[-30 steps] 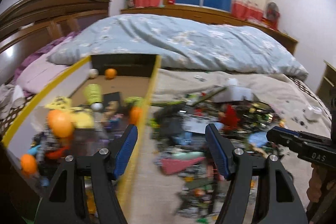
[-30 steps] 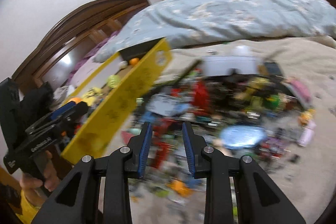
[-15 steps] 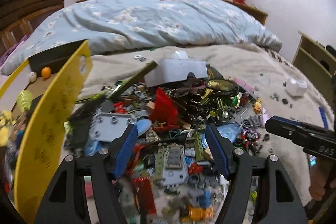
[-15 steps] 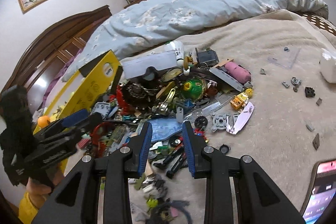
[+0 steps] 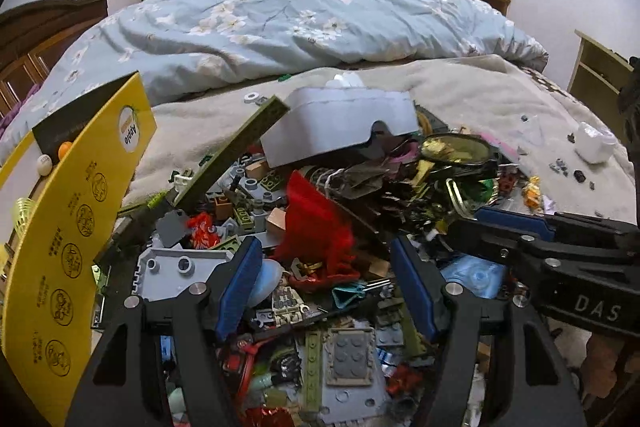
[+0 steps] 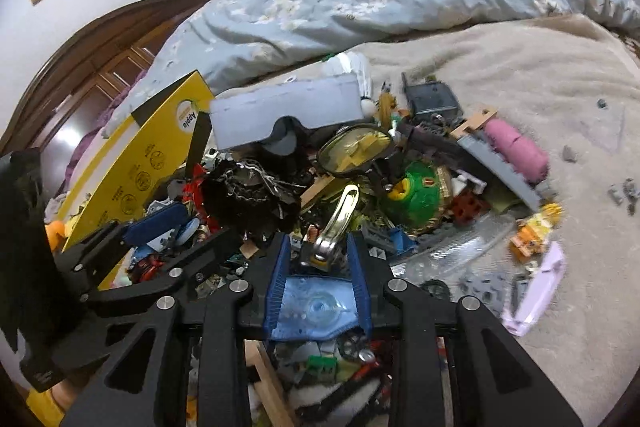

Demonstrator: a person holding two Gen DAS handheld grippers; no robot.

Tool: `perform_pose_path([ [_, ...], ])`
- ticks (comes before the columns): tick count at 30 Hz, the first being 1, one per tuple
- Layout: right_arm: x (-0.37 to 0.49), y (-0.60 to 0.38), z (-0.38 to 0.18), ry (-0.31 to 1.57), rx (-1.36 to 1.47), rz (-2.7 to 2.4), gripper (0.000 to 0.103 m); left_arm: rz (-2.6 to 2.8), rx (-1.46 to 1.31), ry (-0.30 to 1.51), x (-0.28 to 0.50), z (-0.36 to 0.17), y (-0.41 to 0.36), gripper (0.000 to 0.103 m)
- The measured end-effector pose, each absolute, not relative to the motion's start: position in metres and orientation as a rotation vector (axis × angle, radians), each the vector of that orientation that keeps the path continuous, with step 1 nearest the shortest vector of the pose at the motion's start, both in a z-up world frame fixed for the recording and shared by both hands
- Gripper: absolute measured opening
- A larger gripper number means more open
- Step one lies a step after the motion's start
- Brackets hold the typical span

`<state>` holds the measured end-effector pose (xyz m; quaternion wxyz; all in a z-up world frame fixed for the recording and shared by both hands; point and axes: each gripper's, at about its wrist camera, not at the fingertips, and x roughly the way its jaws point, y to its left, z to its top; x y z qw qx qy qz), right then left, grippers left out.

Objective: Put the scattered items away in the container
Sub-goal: 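Grasp a red plastic piece with the left tool while the right tool grasps a small silver part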

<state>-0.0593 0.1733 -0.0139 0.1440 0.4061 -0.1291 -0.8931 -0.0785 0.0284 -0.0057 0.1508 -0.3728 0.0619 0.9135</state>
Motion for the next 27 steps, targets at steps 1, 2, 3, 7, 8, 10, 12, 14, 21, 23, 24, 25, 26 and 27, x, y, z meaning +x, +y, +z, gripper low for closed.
perform_pose_path([
  [1,-0.060,0.173,-0.014,-0.372,1.167,-2.576,0.030,2.622,-1.071,0.178,-0.081,-0.008,0.028,0.065],
  [2,-0.061,0.172,-0.014,-0.365,1.158,-2.584,0.030,2.615,-1.070,0.172,-0.082,-0.009,0.027,0.063],
  [3,-0.062,0.171,-0.014,-0.361,1.155,-2.589,0.029,2.611,-1.066,0.166,-0.083,-0.009,0.027,0.053],
  [7,-0.067,0.170,-0.019,-0.377,1.183,-2.599,0.014,2.594,-1.054,0.166,-0.081,-0.008,0.029,0.040],
  [8,-0.067,0.172,-0.019,-0.391,1.180,-2.595,0.013,2.593,-1.046,0.177,-0.079,-0.007,0.030,0.040],
  [10,-0.066,0.175,-0.018,-0.402,1.170,-2.599,0.012,2.596,-1.022,0.201,-0.073,-0.004,0.032,0.039],
  [12,-0.061,0.178,-0.015,-0.420,1.160,-2.595,0.012,2.597,-1.006,0.209,-0.066,0.001,0.032,0.039],
  [14,-0.054,0.182,-0.009,-0.427,1.142,-2.602,0.012,2.580,-0.996,0.190,-0.060,0.007,0.033,0.039],
  [21,-0.011,0.200,0.016,-0.415,1.069,-2.638,0.011,2.541,-0.979,0.176,-0.030,0.021,0.044,0.034],
  [23,0.000,0.205,0.017,-0.407,1.071,-2.641,0.011,2.521,-0.987,0.160,-0.020,0.020,0.046,0.034],
  [24,0.006,0.208,0.016,-0.402,1.085,-2.637,0.011,2.514,-0.995,0.154,-0.016,0.020,0.047,0.034],
  [25,0.010,0.210,0.015,-0.397,1.098,-2.635,0.011,2.506,-1.004,0.139,-0.011,0.019,0.047,0.034],
  [26,0.015,0.212,0.013,-0.393,1.107,-2.639,0.011,2.498,-1.013,0.122,-0.007,0.018,0.047,0.034],
  [27,0.018,0.214,0.011,-0.390,1.114,-2.640,0.011,2.488,-1.025,0.107,-0.004,0.017,0.046,0.034],
])
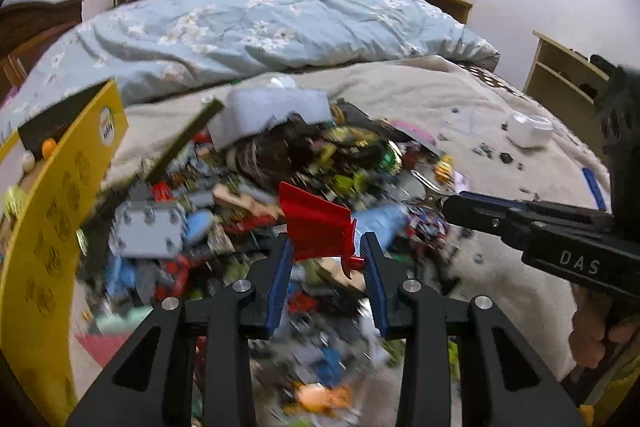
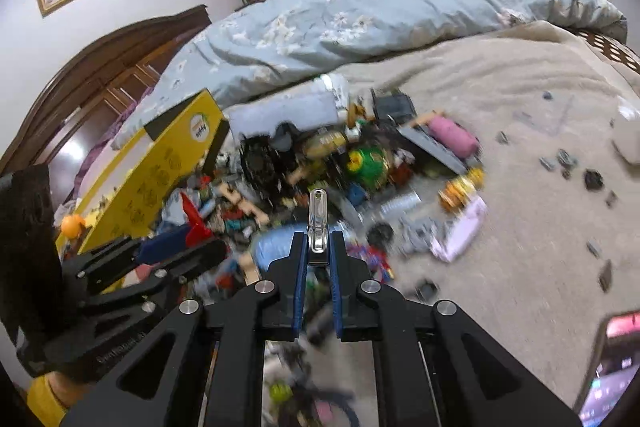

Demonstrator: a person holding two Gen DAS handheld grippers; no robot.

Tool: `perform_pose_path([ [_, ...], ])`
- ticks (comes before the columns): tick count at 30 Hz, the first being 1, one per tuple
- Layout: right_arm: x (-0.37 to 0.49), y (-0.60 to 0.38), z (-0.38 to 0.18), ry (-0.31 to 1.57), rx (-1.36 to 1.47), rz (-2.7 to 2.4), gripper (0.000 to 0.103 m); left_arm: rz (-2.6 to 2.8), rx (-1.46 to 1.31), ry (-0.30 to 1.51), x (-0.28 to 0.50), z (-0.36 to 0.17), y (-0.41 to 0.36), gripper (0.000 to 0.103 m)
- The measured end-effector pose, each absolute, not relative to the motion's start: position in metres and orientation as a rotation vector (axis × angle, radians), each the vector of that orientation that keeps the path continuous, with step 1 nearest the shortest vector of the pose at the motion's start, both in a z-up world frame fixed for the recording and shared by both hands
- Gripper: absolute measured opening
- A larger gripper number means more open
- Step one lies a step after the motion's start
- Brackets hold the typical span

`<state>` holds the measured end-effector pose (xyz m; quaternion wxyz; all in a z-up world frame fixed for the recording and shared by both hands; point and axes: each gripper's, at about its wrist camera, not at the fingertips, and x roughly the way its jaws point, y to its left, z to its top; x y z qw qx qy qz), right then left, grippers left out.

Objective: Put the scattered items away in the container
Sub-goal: 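Grasp a red plastic piece with the left tool while the right tool grasps a small silver part, then carry the red piece and silver part over the yellow box and release both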

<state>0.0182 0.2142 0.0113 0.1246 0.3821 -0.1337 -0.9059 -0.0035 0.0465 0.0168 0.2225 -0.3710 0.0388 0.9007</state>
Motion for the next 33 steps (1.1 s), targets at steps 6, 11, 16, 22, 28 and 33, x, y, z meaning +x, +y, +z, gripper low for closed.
perform_pose_path([
  [6,0.033,0.225,-0.003,-0.422,1.168,-2.608,0.011,2.476,-1.069,0.112,0.015,0.005,0.051,0.034],
  [11,0.041,0.223,0.006,-0.403,1.122,-2.609,0.011,2.487,-1.050,0.055,0.021,0.020,0.044,0.034],
  [16,0.044,0.215,0.015,-0.389,1.089,-2.602,0.011,2.538,-1.016,0.054,0.028,0.033,0.033,0.034],
  [22,0.046,0.188,0.030,-0.350,1.028,-2.549,0.011,2.628,-0.973,0.029,0.044,0.054,0.005,0.034],
  [28,0.044,0.144,0.047,-0.283,0.956,-2.475,0.011,2.749,-0.910,0.016,0.058,0.083,-0.033,0.034],
  [33,0.038,0.099,0.061,-0.238,0.912,-2.398,0.011,2.849,-0.901,0.002,0.066,0.096,-0.071,0.034],
])
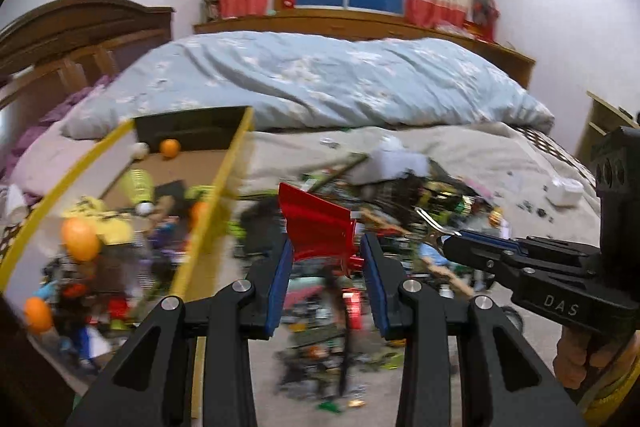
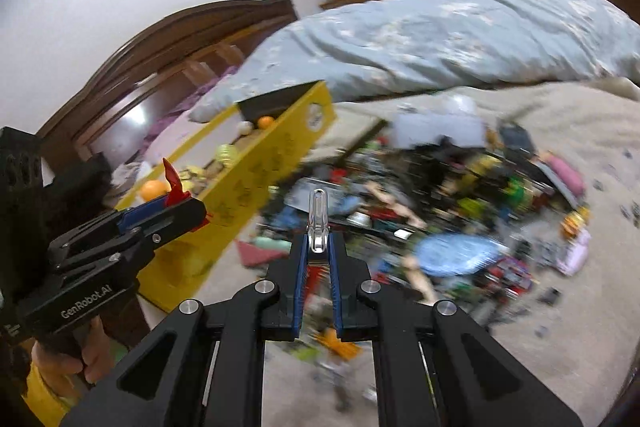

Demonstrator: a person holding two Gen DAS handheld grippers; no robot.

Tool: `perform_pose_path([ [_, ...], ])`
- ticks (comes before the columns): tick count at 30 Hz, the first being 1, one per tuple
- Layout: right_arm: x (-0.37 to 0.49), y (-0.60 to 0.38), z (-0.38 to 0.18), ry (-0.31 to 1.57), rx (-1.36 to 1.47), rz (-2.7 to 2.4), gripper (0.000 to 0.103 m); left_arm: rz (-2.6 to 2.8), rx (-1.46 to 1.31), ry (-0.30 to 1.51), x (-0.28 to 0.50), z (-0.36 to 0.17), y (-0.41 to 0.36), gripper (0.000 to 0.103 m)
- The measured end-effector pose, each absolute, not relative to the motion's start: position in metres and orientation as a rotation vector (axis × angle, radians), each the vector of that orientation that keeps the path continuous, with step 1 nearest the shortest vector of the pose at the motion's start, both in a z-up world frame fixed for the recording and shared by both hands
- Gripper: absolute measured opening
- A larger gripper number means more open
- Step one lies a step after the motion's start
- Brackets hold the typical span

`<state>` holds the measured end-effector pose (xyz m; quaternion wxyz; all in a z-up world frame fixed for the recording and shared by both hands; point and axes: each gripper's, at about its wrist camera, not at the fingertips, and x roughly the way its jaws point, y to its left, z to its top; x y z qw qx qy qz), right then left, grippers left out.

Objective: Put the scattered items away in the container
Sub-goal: 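Carry the red piece and silver part over the yellow box and release both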

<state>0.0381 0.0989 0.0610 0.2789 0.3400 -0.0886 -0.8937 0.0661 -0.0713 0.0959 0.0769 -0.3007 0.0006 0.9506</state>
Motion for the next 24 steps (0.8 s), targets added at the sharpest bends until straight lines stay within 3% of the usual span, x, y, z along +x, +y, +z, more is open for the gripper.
perform_pose_path([
  [24,-0.036,-0.096,0.085,-0.112,0.903,-2.243,0.011,3.189,-0.982,-0.140,0.052,0.080,-0.261,0.034],
])
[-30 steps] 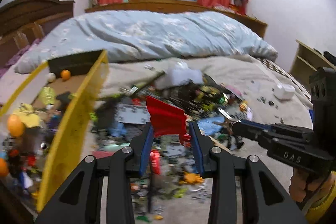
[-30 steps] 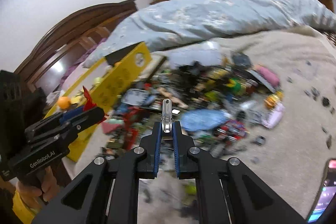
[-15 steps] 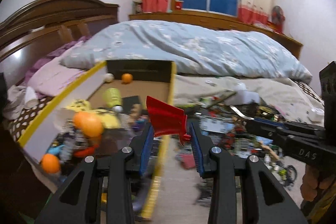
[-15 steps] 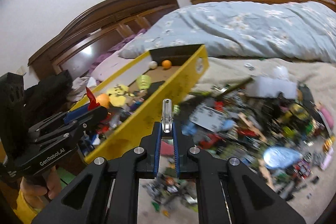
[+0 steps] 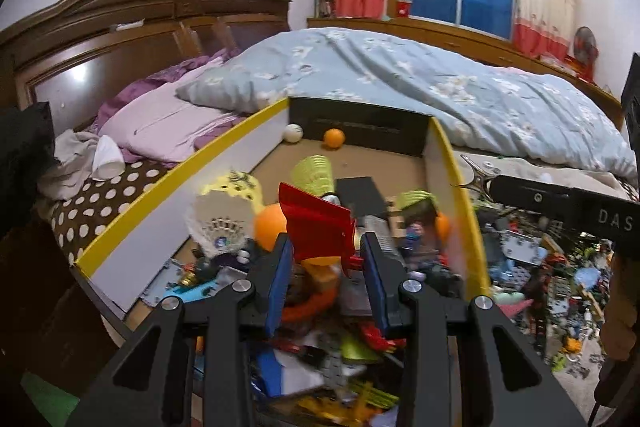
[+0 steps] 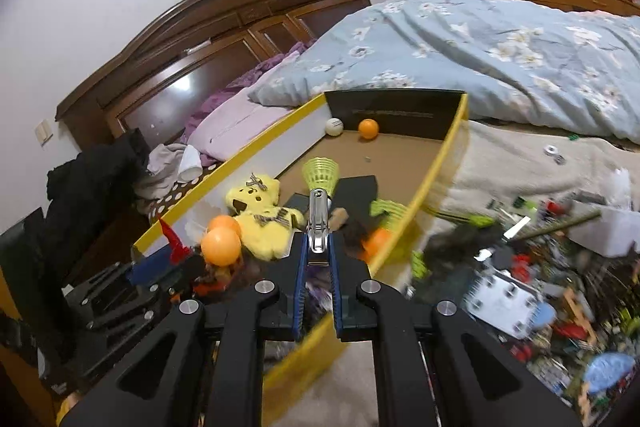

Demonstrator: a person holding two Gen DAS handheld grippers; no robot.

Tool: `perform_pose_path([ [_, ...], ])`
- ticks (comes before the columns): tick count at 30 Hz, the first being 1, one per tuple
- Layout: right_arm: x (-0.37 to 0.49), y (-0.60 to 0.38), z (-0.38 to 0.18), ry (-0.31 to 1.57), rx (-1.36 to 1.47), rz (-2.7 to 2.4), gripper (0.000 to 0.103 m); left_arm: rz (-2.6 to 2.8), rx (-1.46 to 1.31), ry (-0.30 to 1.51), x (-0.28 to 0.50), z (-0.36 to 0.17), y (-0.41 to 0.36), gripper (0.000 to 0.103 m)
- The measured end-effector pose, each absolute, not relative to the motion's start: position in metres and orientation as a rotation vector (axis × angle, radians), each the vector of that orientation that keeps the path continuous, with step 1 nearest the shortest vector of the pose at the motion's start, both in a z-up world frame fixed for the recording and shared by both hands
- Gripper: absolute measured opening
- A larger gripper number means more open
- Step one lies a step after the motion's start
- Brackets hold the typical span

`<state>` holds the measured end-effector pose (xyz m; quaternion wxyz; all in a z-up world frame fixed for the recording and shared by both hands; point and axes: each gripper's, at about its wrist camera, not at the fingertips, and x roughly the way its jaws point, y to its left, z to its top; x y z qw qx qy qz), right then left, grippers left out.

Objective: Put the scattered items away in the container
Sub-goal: 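Carry the red piece and silver part over the yellow box and release both, then move both open tools from the box back over the toy pile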

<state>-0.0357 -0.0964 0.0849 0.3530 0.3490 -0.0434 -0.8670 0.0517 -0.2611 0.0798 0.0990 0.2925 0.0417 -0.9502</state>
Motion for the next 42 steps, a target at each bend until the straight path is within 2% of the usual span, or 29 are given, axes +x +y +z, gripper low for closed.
perform_pose_path([
  [9,-0.051,-0.141,0.075,-0.044,0.922,-2.231,0.012,-2.778,0.869,0.102,0.044,0.077,-0.276,0.036],
  [11,-0.050,-0.145,0.074,-0.033,0.922,-2.233,0.018,-2.782,0.882,0.107,0.043,0.077,-0.275,0.044],
  [13,-0.049,-0.145,0.074,-0.034,0.915,-2.229,0.027,-2.779,0.872,0.114,0.044,0.077,-0.274,0.064],
  [15,-0.046,-0.143,0.075,-0.042,0.912,-2.219,0.028,-2.774,0.856,0.113,0.045,0.079,-0.272,0.069],
  [24,-0.034,-0.117,0.081,-0.081,0.904,-2.229,0.028,-2.798,0.876,0.148,0.048,0.083,-0.257,0.069],
  [42,0.011,-0.021,0.104,-0.105,0.833,-2.342,0.028,-2.945,0.899,0.113,0.053,0.102,-0.171,0.069],
])
